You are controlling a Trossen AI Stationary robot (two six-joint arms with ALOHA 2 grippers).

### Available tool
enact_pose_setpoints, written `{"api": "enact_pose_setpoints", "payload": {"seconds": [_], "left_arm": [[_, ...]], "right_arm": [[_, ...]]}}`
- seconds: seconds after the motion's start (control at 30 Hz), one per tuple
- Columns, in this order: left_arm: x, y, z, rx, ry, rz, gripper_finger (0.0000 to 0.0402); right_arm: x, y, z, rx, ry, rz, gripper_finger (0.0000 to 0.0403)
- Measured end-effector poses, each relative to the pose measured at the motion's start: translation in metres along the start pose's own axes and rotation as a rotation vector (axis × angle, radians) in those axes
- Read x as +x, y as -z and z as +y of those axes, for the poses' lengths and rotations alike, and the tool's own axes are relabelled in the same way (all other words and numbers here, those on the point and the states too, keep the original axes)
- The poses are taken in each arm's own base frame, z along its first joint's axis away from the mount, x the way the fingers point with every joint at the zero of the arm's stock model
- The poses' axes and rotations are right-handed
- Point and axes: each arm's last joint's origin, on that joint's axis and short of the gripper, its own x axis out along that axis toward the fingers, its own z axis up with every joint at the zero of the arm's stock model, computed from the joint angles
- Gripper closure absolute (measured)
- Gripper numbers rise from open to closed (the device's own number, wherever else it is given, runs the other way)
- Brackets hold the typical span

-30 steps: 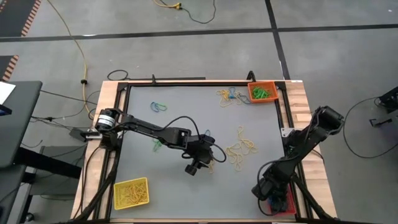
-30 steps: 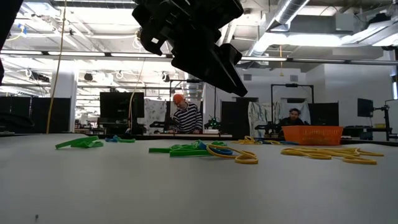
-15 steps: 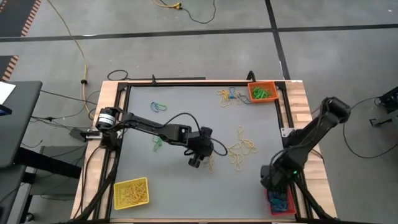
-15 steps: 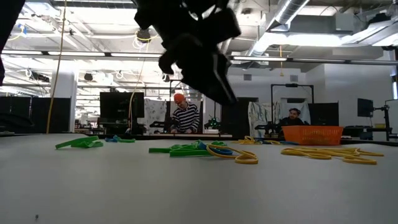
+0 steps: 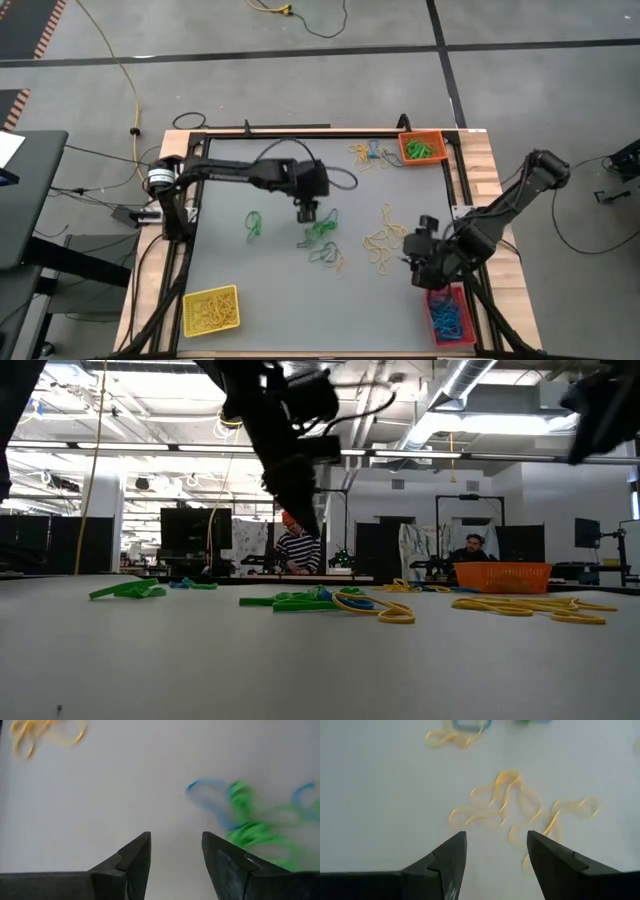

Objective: Sort rubber bands into baskets
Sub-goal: Put the blue rubber band into the red bin

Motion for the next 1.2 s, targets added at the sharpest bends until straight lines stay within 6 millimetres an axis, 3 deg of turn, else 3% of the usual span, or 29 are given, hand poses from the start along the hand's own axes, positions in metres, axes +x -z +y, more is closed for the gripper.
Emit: {"api": "enact_pose_setpoints", "payload": {"seconds": [0.2, 0.47, 0.8, 0.93, 1.2], "left_arm": [[0.0, 0.022, 0.042, -0.125, -0.032, 0.118, 0.0235], [-0.004, 0.05, 0.092, -0.263, -0.074, 0.204, 0.0235], [-0.008, 0.093, 0.154, -0.429, -0.055, 0.162, 0.0235], [-0.008, 0.123, 0.161, -0.515, -0.046, 0.149, 0.0235], [-0.027, 0.168, 0.139, -0.611, -0.125, 0.127, 0.0235]], "right_arm": [[0.022, -0.01, 0.008, -0.128, 0.071, -0.031, 0.0168], [0.047, -0.008, 0.02, -0.235, 0.138, 0.016, 0.0168], [0.057, -0.009, 0.028, -0.215, 0.129, 0.002, 0.0168], [0.054, -0.009, 0.03, -0.197, 0.115, -0.012, 0.0168], [0.056, -0.011, 0.028, -0.203, 0.115, -0.014, 0.0168]]}}
